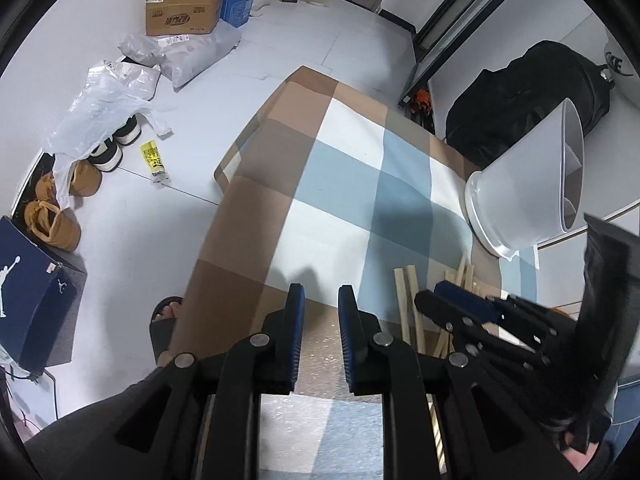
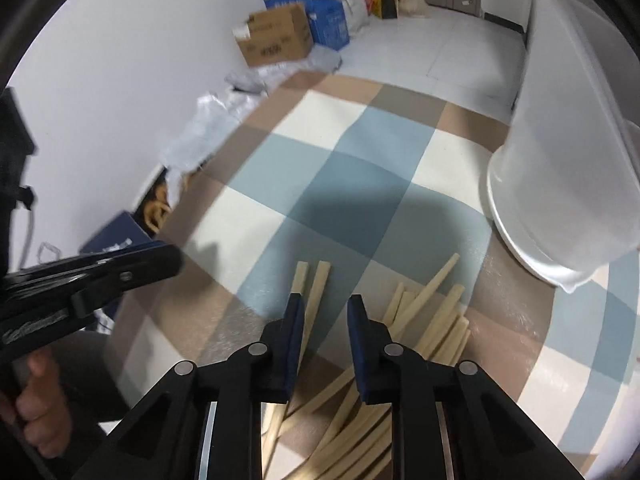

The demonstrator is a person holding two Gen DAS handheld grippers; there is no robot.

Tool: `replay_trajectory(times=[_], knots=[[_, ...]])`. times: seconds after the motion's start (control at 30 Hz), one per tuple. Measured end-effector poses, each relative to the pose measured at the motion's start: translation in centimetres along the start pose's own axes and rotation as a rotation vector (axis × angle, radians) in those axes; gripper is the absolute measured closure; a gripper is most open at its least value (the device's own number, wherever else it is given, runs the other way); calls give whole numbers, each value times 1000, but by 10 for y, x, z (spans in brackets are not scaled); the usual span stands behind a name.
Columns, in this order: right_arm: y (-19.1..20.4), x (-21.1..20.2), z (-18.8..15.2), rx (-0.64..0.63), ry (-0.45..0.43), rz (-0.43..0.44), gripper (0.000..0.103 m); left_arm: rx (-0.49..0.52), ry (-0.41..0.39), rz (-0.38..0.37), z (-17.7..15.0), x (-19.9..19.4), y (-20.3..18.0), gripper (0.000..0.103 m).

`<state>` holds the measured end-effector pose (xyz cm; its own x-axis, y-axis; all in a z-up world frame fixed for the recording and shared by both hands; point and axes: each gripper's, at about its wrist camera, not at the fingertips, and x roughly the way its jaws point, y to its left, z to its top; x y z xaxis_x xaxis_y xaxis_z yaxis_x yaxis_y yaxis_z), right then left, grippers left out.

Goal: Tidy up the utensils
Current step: 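Close the left tool on one wooden stick while the right tool grasps another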

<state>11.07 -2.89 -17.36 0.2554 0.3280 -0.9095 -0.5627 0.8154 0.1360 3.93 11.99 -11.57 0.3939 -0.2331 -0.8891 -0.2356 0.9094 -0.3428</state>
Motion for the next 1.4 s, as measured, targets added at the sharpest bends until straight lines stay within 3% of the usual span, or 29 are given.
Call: replay_trajectory(times=[0.3, 0.37, 0.43, 0.53, 0.7, 0.93, 1.27, 1.4], knots=[[21, 13, 15, -57, 47, -111, 84, -25, -4, -9, 5, -6, 15, 91], [20, 13, 16, -37, 51, -112, 86, -31, -6, -10, 5, -7, 18, 91], [17, 15, 20, -11, 52, -111, 95, -37, -5, -10, 6, -8, 20, 91], [4, 12, 20, 53, 43, -72, 97, -32, -4, -9, 6, -8, 20, 91], [-6, -18, 18, 117, -58, -10, 97, -13, 1, -26, 5, -5, 13, 91], [-8, -84, 14, 130, -263, 38, 97, 62, 33, -64, 1, 9, -18, 91], [-35, -145, -12, 182, -427, 47, 97, 72, 79, 20, 0, 35, -40, 91], [-44, -158, -24, 196, -462, 52, 97, 99, 42, 97, 0, 37, -52, 91]])
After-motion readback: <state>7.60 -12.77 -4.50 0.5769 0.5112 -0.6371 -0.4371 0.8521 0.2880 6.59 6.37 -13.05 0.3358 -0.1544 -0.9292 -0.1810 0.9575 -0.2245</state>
